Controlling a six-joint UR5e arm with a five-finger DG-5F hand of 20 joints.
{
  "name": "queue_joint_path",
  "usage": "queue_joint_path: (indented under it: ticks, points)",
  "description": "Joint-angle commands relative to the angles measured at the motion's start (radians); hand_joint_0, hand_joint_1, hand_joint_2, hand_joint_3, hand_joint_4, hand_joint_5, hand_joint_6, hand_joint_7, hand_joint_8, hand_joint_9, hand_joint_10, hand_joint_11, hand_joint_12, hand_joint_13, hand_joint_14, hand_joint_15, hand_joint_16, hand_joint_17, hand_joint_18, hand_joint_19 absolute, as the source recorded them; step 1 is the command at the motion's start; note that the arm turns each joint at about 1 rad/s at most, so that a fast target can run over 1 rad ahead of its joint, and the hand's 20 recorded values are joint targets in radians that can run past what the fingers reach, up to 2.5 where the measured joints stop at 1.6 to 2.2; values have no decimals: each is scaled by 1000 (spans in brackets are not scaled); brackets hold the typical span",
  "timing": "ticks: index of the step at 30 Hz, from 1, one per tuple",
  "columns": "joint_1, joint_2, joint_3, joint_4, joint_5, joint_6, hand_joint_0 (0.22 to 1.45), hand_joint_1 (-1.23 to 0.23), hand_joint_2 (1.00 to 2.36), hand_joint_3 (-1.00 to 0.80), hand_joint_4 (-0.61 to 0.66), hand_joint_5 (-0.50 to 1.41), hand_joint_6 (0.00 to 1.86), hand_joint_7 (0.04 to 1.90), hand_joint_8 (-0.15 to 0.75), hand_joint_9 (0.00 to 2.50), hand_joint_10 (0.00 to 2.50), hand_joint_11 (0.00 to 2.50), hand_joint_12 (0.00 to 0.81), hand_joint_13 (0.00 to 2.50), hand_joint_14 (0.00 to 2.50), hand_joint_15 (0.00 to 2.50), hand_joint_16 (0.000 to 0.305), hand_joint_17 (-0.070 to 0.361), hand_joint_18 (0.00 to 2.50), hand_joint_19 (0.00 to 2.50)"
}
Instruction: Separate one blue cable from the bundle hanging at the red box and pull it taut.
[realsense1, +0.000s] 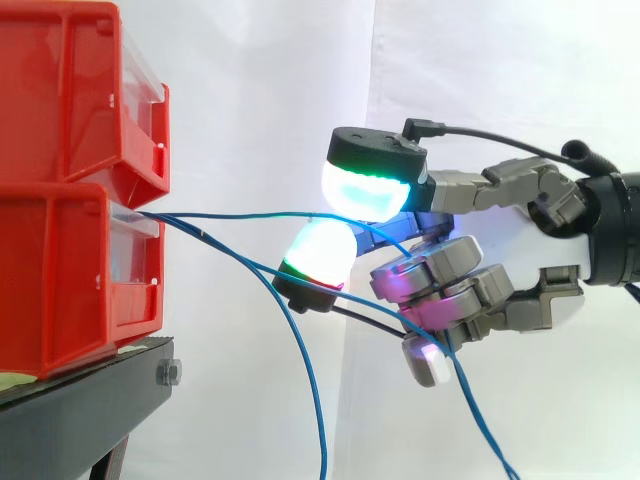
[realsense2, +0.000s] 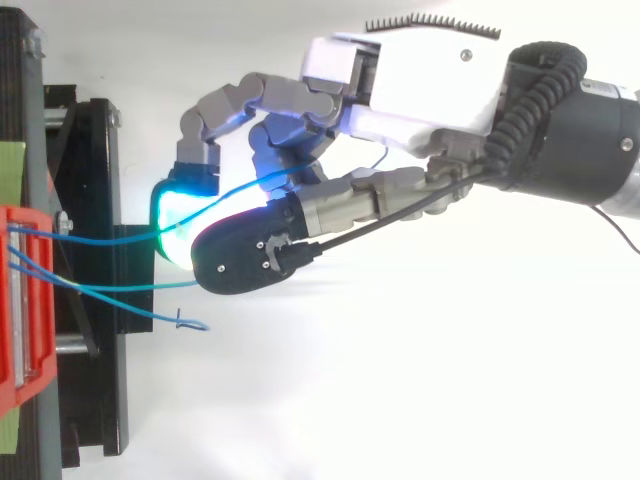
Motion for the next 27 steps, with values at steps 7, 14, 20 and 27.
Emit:
queue_joint_path:
  ticks: [7,14,20,27]
  points:
    - [1,14,1,-34,2,-2,611,-614,1008,-406,171,-193,782,978,322,619,1572,1255,343,918,1519,1444,44,98,1012,905]
    - [4,12,1,-33,11,-6,620,-364,1003,-460,163,-187,781,993,319,626,1536,1255,346,908,1545,1412,45,100,997,919]
    - [5,12,3,-33,11,-6,659,-505,1022,-199,174,-176,757,974,320,643,1550,1263,348,926,1560,1412,45,101,1026,913]
    - [5,12,1,-33,13,-2,673,-676,1024,-50,163,-174,731,1021,316,634,1558,1257,347,923,1578,1395,45,101,1023,918]
